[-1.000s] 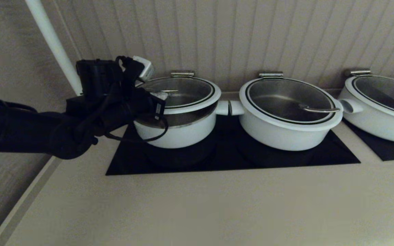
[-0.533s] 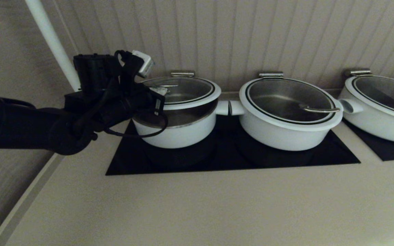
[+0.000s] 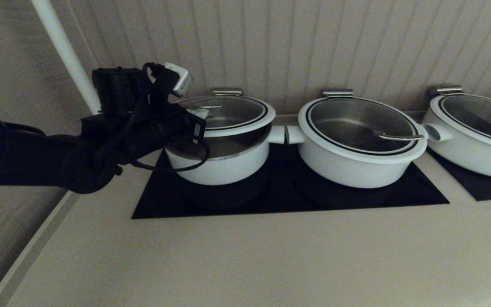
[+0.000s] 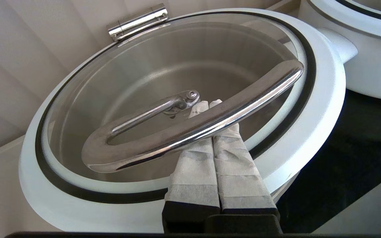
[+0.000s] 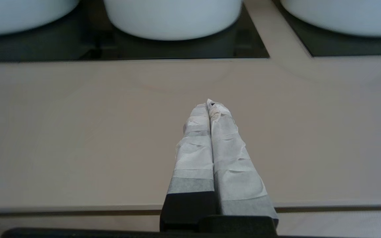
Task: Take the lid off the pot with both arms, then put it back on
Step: Hold the pot lid with the right arm
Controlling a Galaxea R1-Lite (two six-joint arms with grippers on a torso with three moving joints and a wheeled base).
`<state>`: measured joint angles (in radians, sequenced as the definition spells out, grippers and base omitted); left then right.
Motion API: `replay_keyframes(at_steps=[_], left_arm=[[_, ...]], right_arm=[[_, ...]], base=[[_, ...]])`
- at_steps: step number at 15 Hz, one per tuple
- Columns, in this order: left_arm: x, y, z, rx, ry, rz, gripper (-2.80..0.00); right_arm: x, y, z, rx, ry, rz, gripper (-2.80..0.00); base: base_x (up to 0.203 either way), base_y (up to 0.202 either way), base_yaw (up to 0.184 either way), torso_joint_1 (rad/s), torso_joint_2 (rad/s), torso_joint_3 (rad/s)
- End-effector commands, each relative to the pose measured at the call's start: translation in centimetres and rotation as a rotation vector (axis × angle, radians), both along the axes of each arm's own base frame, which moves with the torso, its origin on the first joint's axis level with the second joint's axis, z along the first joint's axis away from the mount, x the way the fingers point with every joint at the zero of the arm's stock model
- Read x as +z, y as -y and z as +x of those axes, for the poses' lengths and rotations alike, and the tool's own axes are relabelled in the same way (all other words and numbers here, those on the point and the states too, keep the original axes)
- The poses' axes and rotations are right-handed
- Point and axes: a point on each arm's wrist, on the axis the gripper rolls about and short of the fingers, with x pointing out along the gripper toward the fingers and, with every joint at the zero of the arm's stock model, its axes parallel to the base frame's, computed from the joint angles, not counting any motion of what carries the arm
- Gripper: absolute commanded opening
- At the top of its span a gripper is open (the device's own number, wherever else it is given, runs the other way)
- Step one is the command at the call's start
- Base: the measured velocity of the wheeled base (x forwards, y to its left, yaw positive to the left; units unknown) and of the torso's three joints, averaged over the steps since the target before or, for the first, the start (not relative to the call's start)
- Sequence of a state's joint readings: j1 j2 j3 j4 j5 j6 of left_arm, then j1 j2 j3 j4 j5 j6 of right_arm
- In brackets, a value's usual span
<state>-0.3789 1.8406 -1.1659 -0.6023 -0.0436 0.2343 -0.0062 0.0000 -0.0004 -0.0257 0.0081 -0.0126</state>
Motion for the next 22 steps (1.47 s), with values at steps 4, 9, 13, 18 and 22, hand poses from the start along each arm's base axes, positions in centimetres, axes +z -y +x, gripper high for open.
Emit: replay_keyframes(at_steps=[4,9,13,18,22], left_arm=[[-0.1,0.0,0.0,-0.001,-0.002,0.001,-2.80],[-0.4,0.1,0.2,-0.001,-0.005,0.002,-2.80],[-0.4,0.1,0.2,-0.001,-0.007,-0.001,-2.80],[-0.7,0.2,0.4,-0.002,-0.016,0.000,-2.80],[-1.1,0.3,0.6,-0.002,-0.024,0.003,-2.80]], right_arm=[[1.5,-0.3,-0.4,0.128,0.052,-0.050,-2.80],[5.8,-0.7,0.8,0.357,-0.021,-0.023,-2.80],[7.8,-1.1,3.6,0.541,-0.156,0.006,-2.80],[7.9,-1.6,5.7,0.741,-0.258,0.087,-2.80],[8.1,-1.9,8.7,0.756,-0.265,0.096,-2.80]], base=[[0.000,0.000,0.000,0.000,0.00,0.000],[0.000,0.000,0.000,0.000,0.00,0.000],[0.000,0.000,0.000,0.000,0.00,0.000],[0.000,0.000,0.000,0.000,0.00,0.000],[0.000,0.000,0.000,0.000,0.00,0.000]])
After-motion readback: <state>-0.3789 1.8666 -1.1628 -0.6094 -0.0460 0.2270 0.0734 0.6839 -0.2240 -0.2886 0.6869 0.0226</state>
